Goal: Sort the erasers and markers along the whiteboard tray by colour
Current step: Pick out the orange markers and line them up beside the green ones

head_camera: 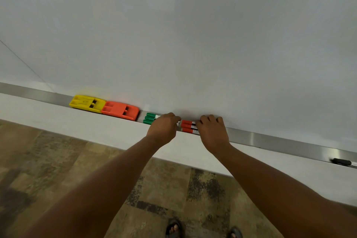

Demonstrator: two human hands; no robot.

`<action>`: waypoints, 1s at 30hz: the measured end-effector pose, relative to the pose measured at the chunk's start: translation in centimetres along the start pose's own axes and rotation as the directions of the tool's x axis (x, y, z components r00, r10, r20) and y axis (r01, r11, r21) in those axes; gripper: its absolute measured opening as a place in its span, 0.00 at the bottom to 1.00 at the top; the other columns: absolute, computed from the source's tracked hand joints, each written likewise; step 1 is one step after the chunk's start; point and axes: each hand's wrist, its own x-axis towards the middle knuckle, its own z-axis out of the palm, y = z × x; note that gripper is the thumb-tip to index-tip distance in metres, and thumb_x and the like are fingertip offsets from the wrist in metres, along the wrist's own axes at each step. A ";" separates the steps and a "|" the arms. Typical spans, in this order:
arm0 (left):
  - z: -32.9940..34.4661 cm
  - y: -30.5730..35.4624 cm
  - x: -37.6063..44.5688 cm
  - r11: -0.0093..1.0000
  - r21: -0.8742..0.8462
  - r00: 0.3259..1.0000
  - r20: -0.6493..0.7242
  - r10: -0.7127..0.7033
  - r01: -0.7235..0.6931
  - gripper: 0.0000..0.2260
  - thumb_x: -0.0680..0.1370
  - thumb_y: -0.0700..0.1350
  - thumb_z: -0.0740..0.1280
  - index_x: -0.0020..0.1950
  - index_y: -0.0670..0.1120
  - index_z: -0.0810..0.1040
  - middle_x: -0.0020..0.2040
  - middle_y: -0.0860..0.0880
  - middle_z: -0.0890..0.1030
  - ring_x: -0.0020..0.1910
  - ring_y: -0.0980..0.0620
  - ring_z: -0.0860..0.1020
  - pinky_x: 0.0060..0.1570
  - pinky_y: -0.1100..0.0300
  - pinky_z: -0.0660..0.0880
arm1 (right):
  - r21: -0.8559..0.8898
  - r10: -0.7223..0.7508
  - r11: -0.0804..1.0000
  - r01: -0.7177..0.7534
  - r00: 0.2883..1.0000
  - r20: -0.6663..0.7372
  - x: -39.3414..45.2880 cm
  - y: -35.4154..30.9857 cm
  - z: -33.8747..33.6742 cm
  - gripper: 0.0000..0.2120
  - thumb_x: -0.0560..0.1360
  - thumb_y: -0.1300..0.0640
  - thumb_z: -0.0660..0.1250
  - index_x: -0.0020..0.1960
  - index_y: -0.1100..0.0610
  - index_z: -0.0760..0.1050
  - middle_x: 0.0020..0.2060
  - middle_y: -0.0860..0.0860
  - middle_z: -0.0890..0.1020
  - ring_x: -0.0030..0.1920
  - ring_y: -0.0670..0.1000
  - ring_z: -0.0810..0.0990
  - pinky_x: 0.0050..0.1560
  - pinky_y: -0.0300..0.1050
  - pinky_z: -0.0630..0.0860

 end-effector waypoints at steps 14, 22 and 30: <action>1.1 2.3 2.4 0.963 0.076 0.958 0.148 0.246 -0.259 0.12 0.78 0.40 0.60 0.59 0.46 0.78 0.55 0.46 0.78 0.52 0.44 0.76 0.52 0.50 0.75 | 0.595 0.475 0.549 -0.587 0.805 0.356 -1.6 5.5 0.9 0.10 0.71 0.66 0.62 0.36 0.59 0.80 0.38 0.55 0.83 0.44 0.58 0.82 0.39 0.42 0.72; 2.1 3.0 2.7 0.953 0.097 0.941 0.215 0.260 -0.286 0.12 0.80 0.45 0.58 0.59 0.44 0.78 0.57 0.44 0.78 0.54 0.43 0.74 0.54 0.48 0.74 | 0.697 0.487 0.313 -0.645 0.739 0.465 -0.5 5.1 2.1 0.09 0.69 0.65 0.63 0.41 0.61 0.83 0.41 0.57 0.85 0.44 0.58 0.83 0.47 0.55 0.82; 2.7 1.7 3.6 0.904 0.224 0.910 0.291 0.294 -0.363 0.26 0.77 0.51 0.44 0.56 0.44 0.79 0.57 0.47 0.80 0.56 0.43 0.73 0.55 0.48 0.73 | 0.773 0.491 0.108 -0.625 0.710 0.505 -1.0 5.9 3.0 0.05 0.67 0.67 0.66 0.38 0.63 0.81 0.40 0.61 0.84 0.39 0.54 0.81 0.46 0.56 0.81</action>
